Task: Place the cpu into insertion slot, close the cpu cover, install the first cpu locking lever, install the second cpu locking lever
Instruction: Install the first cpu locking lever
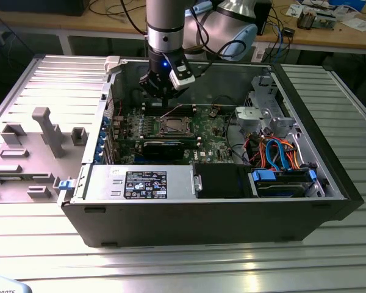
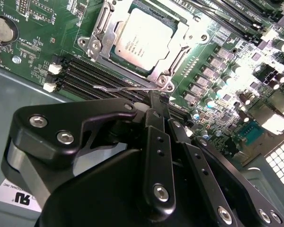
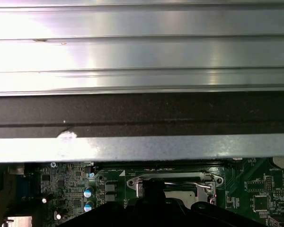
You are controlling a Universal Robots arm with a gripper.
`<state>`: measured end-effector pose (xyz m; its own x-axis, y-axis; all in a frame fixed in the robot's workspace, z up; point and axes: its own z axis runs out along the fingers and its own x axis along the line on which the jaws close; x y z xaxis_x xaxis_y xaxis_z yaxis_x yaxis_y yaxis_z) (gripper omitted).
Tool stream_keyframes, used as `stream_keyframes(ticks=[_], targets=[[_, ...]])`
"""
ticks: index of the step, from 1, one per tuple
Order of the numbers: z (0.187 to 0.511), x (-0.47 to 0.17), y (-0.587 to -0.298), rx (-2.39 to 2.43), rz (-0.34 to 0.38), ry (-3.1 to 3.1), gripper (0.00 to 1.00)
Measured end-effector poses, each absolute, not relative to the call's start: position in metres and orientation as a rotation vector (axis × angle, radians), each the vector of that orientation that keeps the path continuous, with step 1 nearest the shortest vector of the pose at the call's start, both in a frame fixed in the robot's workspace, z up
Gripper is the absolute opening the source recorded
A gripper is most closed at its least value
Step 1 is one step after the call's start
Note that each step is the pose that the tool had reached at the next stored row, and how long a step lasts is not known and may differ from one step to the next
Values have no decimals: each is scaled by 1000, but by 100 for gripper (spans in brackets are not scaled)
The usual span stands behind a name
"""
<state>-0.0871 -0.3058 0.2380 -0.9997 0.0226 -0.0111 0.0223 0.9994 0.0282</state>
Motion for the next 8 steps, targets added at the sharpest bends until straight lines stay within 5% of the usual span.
stream_keyframes(ticks=[8], targets=[[238,-87,-306,35,44,3130,11]])
